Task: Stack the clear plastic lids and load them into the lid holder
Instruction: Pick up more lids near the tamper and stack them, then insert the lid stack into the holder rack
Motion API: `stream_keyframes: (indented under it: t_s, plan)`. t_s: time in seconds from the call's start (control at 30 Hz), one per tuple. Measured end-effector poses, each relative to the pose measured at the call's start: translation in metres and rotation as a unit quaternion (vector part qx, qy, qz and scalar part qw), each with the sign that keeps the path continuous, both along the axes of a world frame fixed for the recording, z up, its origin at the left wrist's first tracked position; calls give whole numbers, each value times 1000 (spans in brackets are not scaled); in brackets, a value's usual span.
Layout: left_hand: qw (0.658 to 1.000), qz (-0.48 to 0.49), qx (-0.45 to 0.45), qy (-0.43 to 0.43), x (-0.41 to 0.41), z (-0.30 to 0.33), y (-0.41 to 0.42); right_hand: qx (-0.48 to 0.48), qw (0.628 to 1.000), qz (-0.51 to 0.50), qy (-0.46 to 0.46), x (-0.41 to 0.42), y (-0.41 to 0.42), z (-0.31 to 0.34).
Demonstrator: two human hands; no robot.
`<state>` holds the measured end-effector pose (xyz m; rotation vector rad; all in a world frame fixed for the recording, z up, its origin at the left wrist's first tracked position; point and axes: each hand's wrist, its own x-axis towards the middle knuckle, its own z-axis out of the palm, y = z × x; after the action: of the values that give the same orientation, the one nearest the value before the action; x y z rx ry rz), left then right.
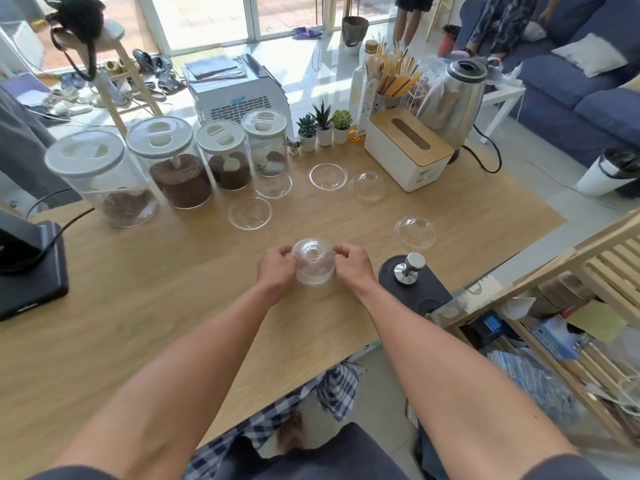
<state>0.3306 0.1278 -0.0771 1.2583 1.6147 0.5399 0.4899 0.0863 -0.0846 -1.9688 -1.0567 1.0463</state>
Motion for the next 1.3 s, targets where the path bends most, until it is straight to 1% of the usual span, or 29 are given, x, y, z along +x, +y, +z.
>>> stream_keyframes:
  t_s: [0.13, 0.2, 0.33, 0.5, 0.63, 0.77, 0.9, 1.0, 1.3]
  plan:
    - [993, 56, -74, -74, -5, -13, 10, 18, 995, -55, 76, -2, -1, 2]
    - [987, 71, -95, -106, -5, -13, 12, 23, 990, -81, 114, -4, -2, 3]
    - [980, 72, -92, -163, 1, -6, 8, 30, 980, -119, 156, -7, 0, 5]
    - [977, 70, -66, -191, -9, 0, 6, 50, 978, -121, 164, -16, -2, 12]
    - [977, 72, -38, -195, -24, 6, 2, 74, 980, -94, 162, -29, -11, 28]
    - [974, 101, -21, -203, -42, 17, -14, 95, 978, -43, 182, -45, -25, 48]
    - [968, 136, 8, -211, -75, 32, -43, 90, 971, 16, 221, -70, -41, 60]
    - [965, 165, 36, -201, -107, 42, -65, 92, 963, 62, 244, -99, -51, 66]
    - [944, 277, 94, -152, -218, 68, -136, 78, 948, 183, 248, -209, -74, 67]
